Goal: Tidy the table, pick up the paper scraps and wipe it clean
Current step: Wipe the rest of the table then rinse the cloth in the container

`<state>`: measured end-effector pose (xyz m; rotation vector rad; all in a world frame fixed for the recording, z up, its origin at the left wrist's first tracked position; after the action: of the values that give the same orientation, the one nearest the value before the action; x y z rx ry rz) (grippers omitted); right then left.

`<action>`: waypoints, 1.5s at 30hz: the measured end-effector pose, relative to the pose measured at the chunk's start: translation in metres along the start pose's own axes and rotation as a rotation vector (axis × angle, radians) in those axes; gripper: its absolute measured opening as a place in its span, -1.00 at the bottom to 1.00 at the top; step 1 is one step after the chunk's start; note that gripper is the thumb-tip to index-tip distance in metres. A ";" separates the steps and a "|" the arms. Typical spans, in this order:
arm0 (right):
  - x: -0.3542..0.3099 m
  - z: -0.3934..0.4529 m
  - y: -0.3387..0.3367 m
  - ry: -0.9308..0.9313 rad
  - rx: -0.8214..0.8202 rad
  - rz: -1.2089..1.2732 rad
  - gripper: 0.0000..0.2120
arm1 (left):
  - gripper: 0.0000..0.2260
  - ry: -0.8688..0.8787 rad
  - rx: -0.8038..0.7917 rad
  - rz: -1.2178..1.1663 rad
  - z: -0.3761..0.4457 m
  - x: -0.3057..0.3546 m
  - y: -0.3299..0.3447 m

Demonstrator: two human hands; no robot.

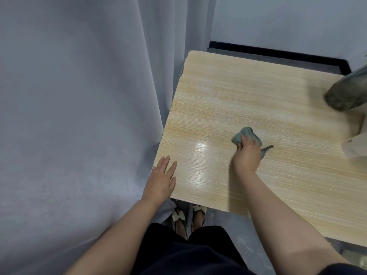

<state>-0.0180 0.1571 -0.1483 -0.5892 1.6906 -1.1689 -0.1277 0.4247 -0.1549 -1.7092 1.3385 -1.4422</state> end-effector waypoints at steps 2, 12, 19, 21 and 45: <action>-0.033 -0.013 0.019 -0.087 -0.080 -0.005 -0.63 | -0.54 -0.009 -0.001 0.004 0.000 0.000 0.000; -0.141 -0.096 0.076 -0.778 -0.558 0.016 -0.69 | -0.56 0.011 0.001 0.024 -0.004 -0.001 0.002; 0.001 -0.018 -0.004 -0.140 -0.112 0.125 -0.64 | -0.56 0.000 -0.007 0.057 -0.006 0.002 0.000; 0.035 -0.015 -0.018 0.052 -0.014 0.106 -0.64 | -0.56 0.002 -0.002 0.063 -0.006 0.002 0.001; 0.090 -0.022 -0.042 0.054 -0.015 0.112 -0.64 | -0.57 -0.107 0.051 0.028 -0.014 0.007 -0.004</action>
<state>-0.0808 0.0773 -0.1480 -0.4694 1.7568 -1.1009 -0.1396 0.4220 -0.1449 -1.7034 1.2539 -1.3386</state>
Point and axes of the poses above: each hand's wrist, its own z-axis towards the middle knuckle, its own y-axis out of the palm, x = y × z, the point moved 5 cm from there along z, towards the middle knuckle, and after that the axes turned 6 degrees about y, right-handed, at the moved point
